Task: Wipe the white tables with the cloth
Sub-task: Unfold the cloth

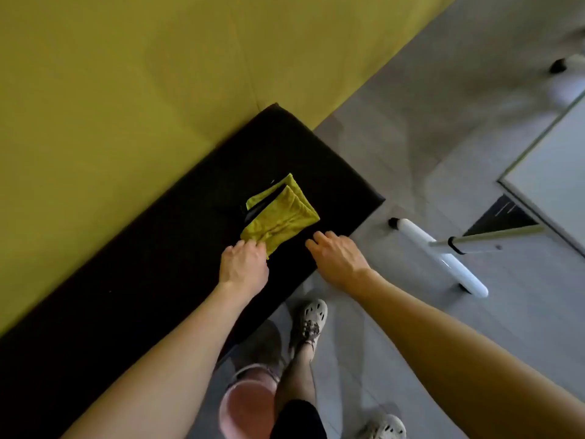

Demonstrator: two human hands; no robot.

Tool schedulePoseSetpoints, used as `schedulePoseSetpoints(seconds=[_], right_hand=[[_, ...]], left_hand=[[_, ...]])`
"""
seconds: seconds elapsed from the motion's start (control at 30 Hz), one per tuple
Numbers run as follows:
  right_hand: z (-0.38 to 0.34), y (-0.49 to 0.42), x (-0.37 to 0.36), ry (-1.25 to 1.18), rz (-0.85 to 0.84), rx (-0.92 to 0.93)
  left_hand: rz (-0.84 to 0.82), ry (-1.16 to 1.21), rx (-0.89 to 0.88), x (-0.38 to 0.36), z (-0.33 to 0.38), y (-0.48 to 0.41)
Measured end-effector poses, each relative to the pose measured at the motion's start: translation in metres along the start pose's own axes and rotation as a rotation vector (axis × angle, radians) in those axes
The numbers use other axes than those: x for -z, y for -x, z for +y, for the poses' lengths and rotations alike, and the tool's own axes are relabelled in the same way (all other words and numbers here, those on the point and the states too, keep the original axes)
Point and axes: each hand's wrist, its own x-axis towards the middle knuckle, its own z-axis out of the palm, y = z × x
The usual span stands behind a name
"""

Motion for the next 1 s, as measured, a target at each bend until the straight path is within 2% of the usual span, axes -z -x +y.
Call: schedulePoseSetpoints(seconds=[0.1,0.2,0.33,0.47,0.57,0.7,0.77,0.87,1.0], right_hand=[[0.021,-0.048,-0.024,-0.059,0.071,-0.103],[0.039,-0.079,-0.041,-0.103,0.058,-0.209],[0.052,-0.102,-0.044,-0.171,0.022,-0.216],[0.046,-0.088,-0.02,-0.221,0.041,-0.163],[0.037,-0.046,0.011,-0.223,0.094,-0.118],[0.041,0.037,0.065,-0.279,0.08,-0.105],[0.048,0.088,0.089,-0.291,0.102,-0.146],[0.058,0.169,0.12,-0.261,0.147,-0.229],[0.066,0.276,0.144,-0.261,0.309,-0.311]], left_hand=[[-0.071,0.06,0.009,-0.036,-0.003,-0.035],[-0.129,0.094,-0.001,-0.061,-0.001,-0.047],[0.028,0.101,-0.055,-0.064,-0.012,-0.065],[-0.067,0.108,-0.132,-0.045,-0.023,-0.077],[-0.15,0.2,-0.165,-0.015,-0.016,-0.068],[0.111,0.393,-0.16,0.049,0.018,-0.047],[0.181,0.414,-0.225,0.09,0.048,-0.037],[0.118,0.378,-0.464,0.145,0.104,-0.022],[-0.121,0.213,-0.826,0.196,0.195,0.0]])
